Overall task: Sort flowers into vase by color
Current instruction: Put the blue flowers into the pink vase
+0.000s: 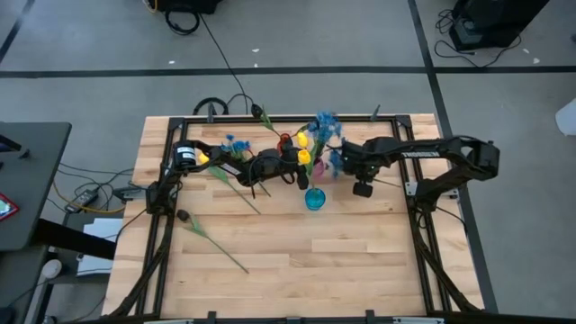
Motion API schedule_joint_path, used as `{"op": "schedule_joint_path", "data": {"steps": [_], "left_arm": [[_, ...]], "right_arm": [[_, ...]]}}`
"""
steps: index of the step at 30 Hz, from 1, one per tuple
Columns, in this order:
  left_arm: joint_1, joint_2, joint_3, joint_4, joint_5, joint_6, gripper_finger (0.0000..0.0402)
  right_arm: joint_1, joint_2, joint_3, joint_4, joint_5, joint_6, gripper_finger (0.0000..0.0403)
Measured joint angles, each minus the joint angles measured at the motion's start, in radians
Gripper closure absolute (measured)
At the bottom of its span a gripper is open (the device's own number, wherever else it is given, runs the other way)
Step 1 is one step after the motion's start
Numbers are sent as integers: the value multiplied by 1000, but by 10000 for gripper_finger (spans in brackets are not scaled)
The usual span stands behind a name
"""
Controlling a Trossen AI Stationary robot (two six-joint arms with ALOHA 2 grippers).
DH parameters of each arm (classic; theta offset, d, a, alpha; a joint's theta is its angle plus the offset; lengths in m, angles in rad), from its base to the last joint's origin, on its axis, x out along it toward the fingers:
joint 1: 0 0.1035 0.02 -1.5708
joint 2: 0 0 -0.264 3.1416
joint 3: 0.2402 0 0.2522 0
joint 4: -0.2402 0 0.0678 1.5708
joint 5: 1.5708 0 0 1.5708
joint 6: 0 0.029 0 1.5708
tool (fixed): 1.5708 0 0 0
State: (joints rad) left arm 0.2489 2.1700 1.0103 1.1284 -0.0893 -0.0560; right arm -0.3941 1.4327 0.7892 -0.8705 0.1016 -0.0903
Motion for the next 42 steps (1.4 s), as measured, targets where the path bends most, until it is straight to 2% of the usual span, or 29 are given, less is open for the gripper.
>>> {"op": "schedule_joint_path", "data": {"steps": [6, 12, 23, 29, 33, 42], "left_arm": [[0, 0, 0, 1, -33, -30, 280], [0, 0, 0, 5, -39, -28, 280], [1, 3, -2, 35, 11, 19, 280], [-6, -1, -3, 35, 30, 47, 276], [-8, -9, -3, 45, 28, 49, 246], [-9, -22, -3, 58, 29, 61, 120]], "right_arm": [[-32, -101, 51, -84, -9, 36, 371], [-20, -170, 74, -81, -50, 39, 370], [43, -2, 73, -90, -67, 38, 370], [33, 23, 73, -104, -54, 53, 370], [32, 6, 73, -106, -54, 56, 370], [32, 1, 73, -104, -54, 61, 370]]}}
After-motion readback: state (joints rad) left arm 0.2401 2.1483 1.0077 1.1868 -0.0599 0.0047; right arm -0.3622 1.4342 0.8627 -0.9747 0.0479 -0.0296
